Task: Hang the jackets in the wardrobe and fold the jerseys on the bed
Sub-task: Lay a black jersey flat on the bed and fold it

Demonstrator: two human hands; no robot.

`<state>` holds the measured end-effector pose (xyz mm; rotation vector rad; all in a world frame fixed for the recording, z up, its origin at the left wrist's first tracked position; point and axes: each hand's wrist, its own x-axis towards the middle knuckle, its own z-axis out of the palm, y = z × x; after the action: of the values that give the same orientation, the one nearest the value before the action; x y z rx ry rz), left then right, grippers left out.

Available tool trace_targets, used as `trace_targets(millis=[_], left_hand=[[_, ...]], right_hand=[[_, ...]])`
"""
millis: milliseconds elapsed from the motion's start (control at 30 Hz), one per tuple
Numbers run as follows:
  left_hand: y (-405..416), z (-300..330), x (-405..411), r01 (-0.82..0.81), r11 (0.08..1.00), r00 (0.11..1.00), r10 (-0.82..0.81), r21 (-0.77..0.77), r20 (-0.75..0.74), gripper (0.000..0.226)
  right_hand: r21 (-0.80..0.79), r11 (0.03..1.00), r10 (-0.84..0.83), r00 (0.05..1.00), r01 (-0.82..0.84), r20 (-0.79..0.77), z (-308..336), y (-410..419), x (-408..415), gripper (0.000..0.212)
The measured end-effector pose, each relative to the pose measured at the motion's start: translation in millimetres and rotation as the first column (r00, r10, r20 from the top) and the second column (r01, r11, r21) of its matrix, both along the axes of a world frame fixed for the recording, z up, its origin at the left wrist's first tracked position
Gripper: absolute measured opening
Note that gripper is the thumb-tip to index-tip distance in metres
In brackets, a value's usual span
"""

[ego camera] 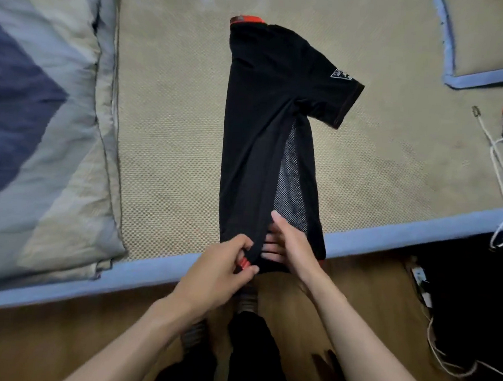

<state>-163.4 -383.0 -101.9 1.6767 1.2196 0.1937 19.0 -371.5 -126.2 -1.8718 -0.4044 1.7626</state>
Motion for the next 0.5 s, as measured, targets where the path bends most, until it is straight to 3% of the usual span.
trace_targets(millis=[167, 300, 500], left_hand=[[-36.7, 5.4, 52.1, 0.032, 0.999, 0.996, -0.035, 0.03, 0.088, 0.02], [-54.6, -0.8, 99.8, 0.008, 0.998, 0.997, -0.013, 0.059, 0.076, 0.018], [-63.0, -24.3, 150.3, 0.073, 0.996, 0.996, -0.07, 0.053, -0.055, 0.017]], right_hand=[[0.03, 0.989, -0.137, 0.965, 0.147, -0.223, 10.5, -20.3, 19.1, 0.042], [0.054, 0.998, -0.038, 0.995, 0.034, 0.089, -1.1, -26.4, 56.5, 0.02], [0.036, 0.974, 0.196, 0.91, -0.224, 0.365, -23.2, -38.2, 106.8, 0.028]])
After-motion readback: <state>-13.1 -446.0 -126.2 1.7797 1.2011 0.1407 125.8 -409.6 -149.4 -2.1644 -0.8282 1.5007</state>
